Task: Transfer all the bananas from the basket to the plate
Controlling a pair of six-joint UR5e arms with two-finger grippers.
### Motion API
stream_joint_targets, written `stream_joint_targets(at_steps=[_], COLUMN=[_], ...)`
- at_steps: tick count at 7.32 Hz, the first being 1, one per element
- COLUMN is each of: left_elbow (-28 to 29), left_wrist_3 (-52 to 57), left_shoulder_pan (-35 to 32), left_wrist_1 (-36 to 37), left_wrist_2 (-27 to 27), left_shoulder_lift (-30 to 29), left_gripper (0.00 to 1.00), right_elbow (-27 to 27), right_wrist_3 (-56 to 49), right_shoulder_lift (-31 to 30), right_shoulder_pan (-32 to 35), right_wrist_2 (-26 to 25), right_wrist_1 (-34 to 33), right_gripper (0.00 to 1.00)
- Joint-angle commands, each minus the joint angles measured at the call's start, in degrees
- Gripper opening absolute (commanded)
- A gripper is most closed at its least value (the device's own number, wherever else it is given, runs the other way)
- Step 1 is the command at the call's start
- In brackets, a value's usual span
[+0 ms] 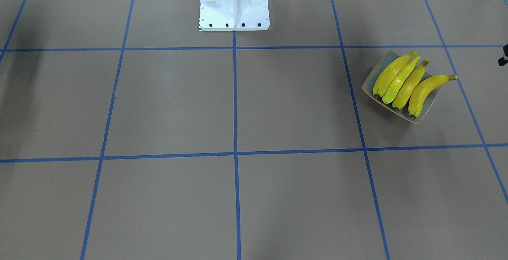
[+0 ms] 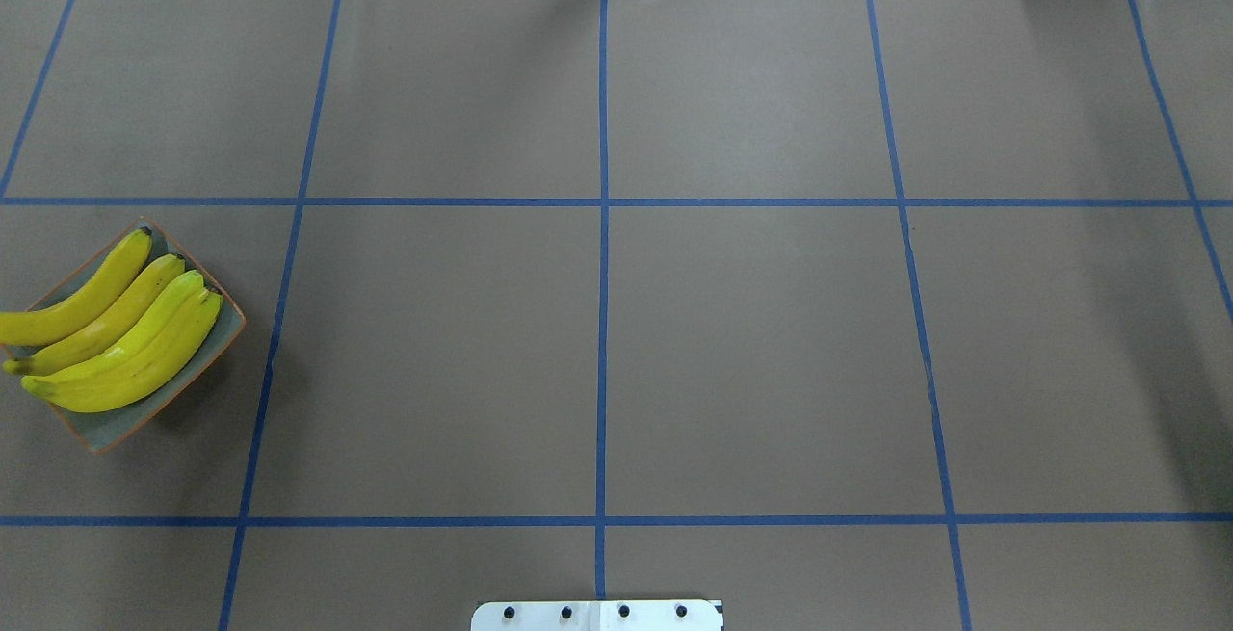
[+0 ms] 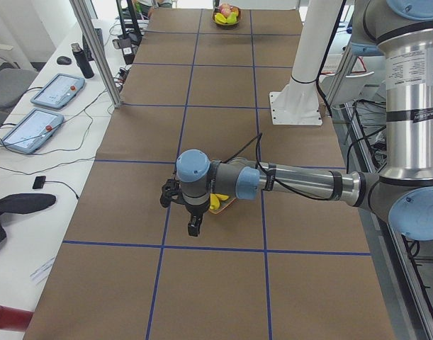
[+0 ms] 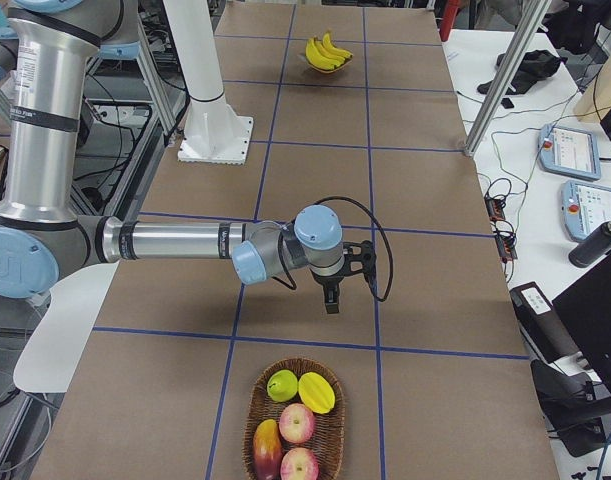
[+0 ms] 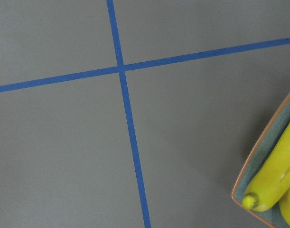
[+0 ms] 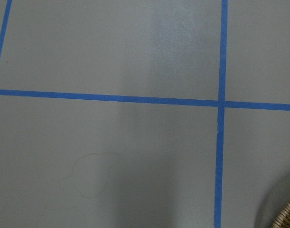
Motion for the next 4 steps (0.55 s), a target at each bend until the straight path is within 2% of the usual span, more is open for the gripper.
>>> stream_joint_targets(at_steps=[1, 4], left_elbow=[0.98, -0.51], left_wrist_3=[-0.13, -0.48], left_shoulder_pan=[0.05, -0.04], left_wrist_1=[-0.52, -0.52], left_wrist_2=[-0.62, -0.71], left_shoulder_lift=[0.16, -0.28], left_gripper=[0.99, 0.99], right_elbow=[-0.39, -0.3], right_wrist_3=[-0.72, -0.63], right_shoulder_lift=[-0.09, 0.61], right_shoulder_pan=[0.84, 1.01], right_wrist_2=[0.44, 0.44], right_wrist_1=[-0.05, -0.05], right_gripper=[1.0, 1.0])
